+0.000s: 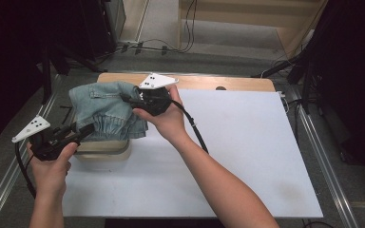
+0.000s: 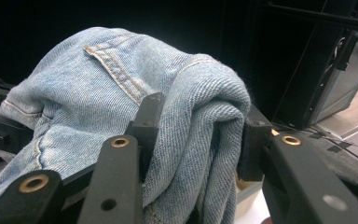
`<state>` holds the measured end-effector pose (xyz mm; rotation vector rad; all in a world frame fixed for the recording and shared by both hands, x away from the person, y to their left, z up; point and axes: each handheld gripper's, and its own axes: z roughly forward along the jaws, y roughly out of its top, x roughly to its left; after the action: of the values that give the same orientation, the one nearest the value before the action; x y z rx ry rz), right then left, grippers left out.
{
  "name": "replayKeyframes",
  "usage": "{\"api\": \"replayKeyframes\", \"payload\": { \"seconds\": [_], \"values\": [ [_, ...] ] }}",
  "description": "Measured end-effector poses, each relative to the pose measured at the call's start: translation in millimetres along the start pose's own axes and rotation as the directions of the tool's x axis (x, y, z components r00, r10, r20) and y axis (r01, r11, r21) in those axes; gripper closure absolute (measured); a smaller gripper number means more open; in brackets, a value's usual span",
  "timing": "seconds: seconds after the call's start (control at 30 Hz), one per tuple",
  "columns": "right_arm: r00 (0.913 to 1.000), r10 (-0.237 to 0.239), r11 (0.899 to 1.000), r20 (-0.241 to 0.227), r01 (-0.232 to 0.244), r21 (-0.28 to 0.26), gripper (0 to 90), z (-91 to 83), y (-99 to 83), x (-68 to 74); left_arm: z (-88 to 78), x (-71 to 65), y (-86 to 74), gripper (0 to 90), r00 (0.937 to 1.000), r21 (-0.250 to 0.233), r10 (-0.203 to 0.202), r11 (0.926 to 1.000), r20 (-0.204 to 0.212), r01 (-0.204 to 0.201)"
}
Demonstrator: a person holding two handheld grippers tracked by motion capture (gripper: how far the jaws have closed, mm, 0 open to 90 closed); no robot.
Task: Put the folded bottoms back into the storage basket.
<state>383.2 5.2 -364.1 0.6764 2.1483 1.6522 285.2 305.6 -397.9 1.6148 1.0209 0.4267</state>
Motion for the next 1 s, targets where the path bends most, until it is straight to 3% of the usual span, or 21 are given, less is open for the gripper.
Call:
{"api": "replayKeyframes", "payload": {
  "seconds": [1.0],
  "values": [
    [0.9994,0.008,1.000,-0.032,-0.008,0.016,57.6,40.1,-3.0,15.3,-22.0,29.7,-7.7,55.8,0.9964,-0.017,-0.051,0.9986,-0.068,0.050]
  ]
}}
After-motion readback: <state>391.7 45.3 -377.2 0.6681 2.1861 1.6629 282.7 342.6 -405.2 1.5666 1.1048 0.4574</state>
